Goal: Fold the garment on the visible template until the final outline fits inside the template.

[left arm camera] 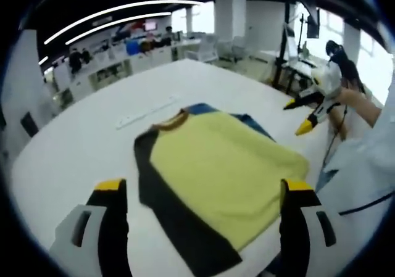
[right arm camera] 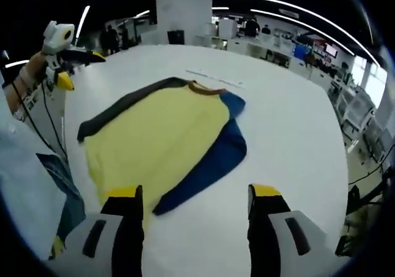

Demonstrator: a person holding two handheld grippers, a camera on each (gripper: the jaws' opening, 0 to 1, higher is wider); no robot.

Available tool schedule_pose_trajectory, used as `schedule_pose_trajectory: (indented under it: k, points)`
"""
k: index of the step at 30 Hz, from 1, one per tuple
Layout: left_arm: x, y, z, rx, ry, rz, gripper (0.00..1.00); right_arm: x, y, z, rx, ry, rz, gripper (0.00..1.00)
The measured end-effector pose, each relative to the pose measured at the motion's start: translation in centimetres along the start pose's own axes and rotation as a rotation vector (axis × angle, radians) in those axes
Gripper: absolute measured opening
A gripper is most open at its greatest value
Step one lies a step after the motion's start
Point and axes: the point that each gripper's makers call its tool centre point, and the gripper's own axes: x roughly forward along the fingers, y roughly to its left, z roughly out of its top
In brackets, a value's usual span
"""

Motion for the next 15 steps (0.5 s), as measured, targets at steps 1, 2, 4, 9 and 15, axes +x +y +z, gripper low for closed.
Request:
schedule_pose_trajectory:
  k: [1,2,4,9,15]
  points:
    - [0.0,0.0,0.1,-0.002,-0.003,-0.001,1.0,0.1,0.2,-0.2,0.011,0.005,0.008,0.56]
    - [-0.1,-0.1,0.2,-0.003,-0.007,-0.003,1.0,0.4,0.2,-0.5,0.017,0.005,0.008,0.53]
    - [-0.2,-0.1,0.3,0.003,-0.011,0.0,1.0,0.7,0.4,-0.9,0.035,0.014,0.013,0.45]
    - [-0.3,0.0,0.3,0.003,-0.008,0.007,1.0,1.3,1.4,-2.3,0.07,0.036,0.052,0.27]
    - [-0.5,0.1,0.3,-0.001,-0.013,0.008,0.99,2.2,2.1,-4.0,0.115,0.062,0.074,0.19]
